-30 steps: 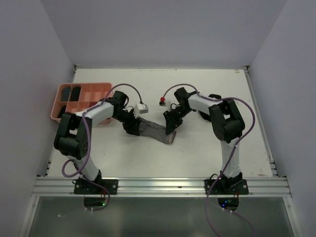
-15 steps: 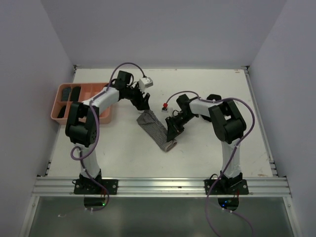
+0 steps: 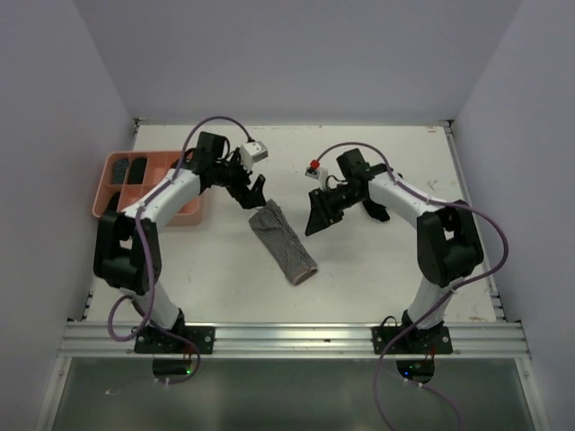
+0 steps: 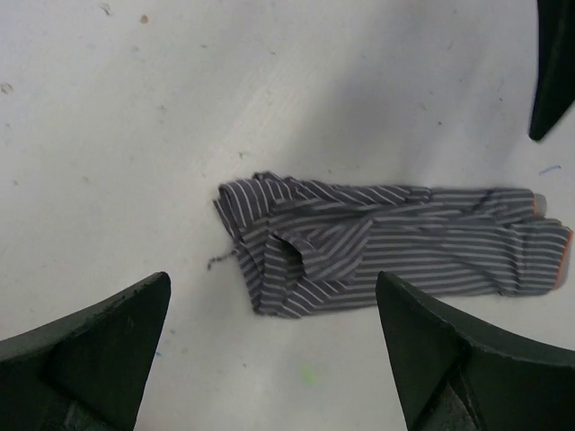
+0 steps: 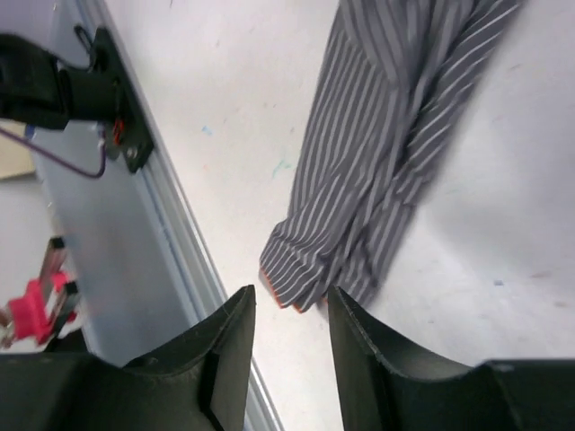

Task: Roll the underwear
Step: Fold the underwear

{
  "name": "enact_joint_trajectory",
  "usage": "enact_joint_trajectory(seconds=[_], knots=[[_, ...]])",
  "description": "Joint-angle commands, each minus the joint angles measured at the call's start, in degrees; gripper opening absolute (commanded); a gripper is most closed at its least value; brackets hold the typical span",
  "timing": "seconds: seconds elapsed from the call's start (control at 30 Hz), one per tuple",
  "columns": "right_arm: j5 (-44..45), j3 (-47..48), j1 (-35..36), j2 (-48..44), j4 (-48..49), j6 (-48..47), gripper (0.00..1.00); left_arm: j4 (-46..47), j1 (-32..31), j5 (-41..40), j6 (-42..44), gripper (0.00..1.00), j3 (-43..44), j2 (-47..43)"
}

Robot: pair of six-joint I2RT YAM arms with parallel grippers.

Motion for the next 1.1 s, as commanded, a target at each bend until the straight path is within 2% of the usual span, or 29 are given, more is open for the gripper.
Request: enact_joint_trajectory(seconds=[0.0,0.03,0.13,0.33,0.6,0.77,0.83,0.9,0.97,1.07], knots=[[5.1,0.7,-0.8,0.5,1.8,0.1,0.40,-2.1,0.1,-3.1,-0.6,1.00,-8.0,-8.5],[5.2,0.4,-0.8,1.5,2.3,0.6,0.39,-2.1,0.0,-6.1,-1.8,1.00,-10.7,-9.8],[4.0,-1.9,-0.5,5.5,6.1,4.2,0.37,-6.0,-0.1,-7.0,-1.9,1.00,-13.4,-8.6],[0.8,-6.0,0.1,11.1,12.6,11.1,0.38,-3.0,-3.8,-10.3,-4.5,1.00,-16.2,-3.6],[-5.5,-14.1,2.1,11.6,21.9,19.8,0.35,0.5,-4.5,-7.9,-7.5,1.00,-5.5,9.2],[-8.4,-15.2,6.7,10.5,30.0,28.3,0.41,0.7,-4.6,-5.7,-9.3,1.00,5.2,16.3],[-9.4,-14.9,7.3,9.8,34.1,31.7,0.48,-0.6,-4.5,-3.7,-9.7,1.00,10.4,19.6],[-10.8,-13.5,7.2,9.5,35.7,33.3,0.50,-0.2,-4.5,-2.8,-9.8,1.00,12.3,20.6],[-10.6,-11.3,6.1,8.1,32.1,31.7,0.51,0.5,-4.3,-2.8,-10.4,1.00,15.0,20.5],[-9.4,-12.5,1.9,3.1,31.6,31.5,0.52,-0.4,-3.5,-4.0,-10.7,1.00,16.5,17.9]])
